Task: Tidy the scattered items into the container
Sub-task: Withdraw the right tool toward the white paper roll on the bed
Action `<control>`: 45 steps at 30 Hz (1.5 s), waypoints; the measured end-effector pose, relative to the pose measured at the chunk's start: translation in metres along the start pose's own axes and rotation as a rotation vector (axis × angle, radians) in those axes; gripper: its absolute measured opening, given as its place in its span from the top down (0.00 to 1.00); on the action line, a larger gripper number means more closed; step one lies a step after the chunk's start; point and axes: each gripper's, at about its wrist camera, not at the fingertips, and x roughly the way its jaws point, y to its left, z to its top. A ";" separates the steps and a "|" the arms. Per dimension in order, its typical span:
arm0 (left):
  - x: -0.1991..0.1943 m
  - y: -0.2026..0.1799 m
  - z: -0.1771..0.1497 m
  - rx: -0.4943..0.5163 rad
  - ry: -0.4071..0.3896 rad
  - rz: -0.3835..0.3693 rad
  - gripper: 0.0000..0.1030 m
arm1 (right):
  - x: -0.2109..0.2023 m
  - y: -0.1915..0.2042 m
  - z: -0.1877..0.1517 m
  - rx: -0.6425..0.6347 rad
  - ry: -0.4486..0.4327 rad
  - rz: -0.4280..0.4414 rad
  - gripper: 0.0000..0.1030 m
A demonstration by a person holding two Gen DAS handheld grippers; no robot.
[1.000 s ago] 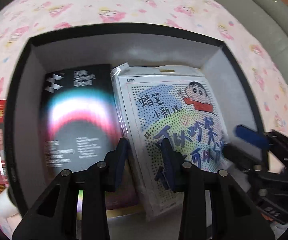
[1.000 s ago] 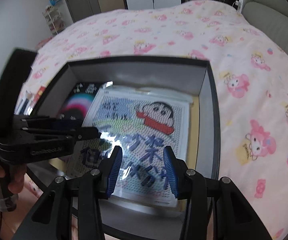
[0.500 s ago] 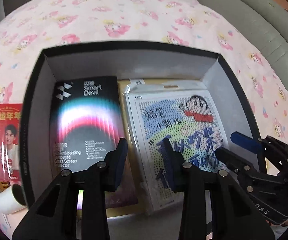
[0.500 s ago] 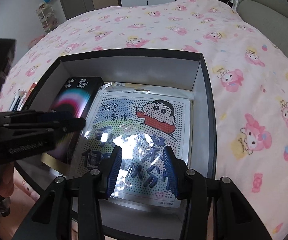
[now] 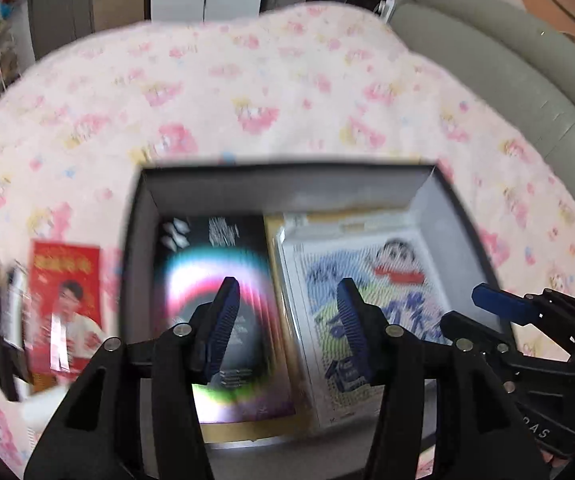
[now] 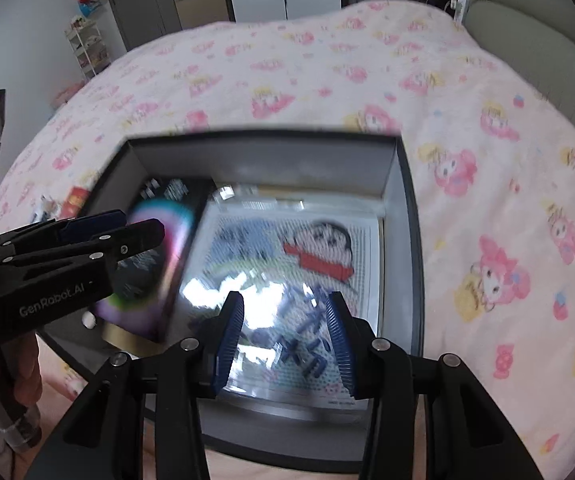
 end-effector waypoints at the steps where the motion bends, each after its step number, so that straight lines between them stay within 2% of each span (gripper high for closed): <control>1: -0.010 -0.002 0.002 0.002 -0.022 -0.008 0.42 | -0.007 0.004 0.004 -0.003 -0.015 -0.001 0.62; 3: -0.028 -0.002 0.005 -0.002 -0.046 -0.018 0.38 | -0.026 0.014 0.012 -0.013 -0.051 -0.010 0.61; 13: -0.122 0.005 0.001 0.040 -0.157 -0.012 0.38 | -0.096 0.058 0.012 -0.063 -0.171 -0.003 0.58; 20: -0.185 0.030 -0.009 0.067 -0.214 0.037 0.38 | -0.137 0.101 0.007 -0.110 -0.240 0.084 0.58; 26: -0.224 0.064 -0.025 0.054 -0.234 0.104 0.38 | -0.155 0.146 0.009 -0.160 -0.279 0.149 0.58; 31: -0.243 0.098 -0.046 0.023 -0.249 0.189 0.38 | -0.157 0.192 0.011 -0.195 -0.304 0.201 0.58; 37: -0.252 0.147 -0.070 -0.058 -0.239 0.218 0.38 | -0.133 0.243 0.007 -0.267 -0.251 0.296 0.58; 45: -0.241 0.209 -0.093 -0.170 -0.220 0.248 0.38 | -0.091 0.271 0.009 -0.293 -0.188 0.306 0.58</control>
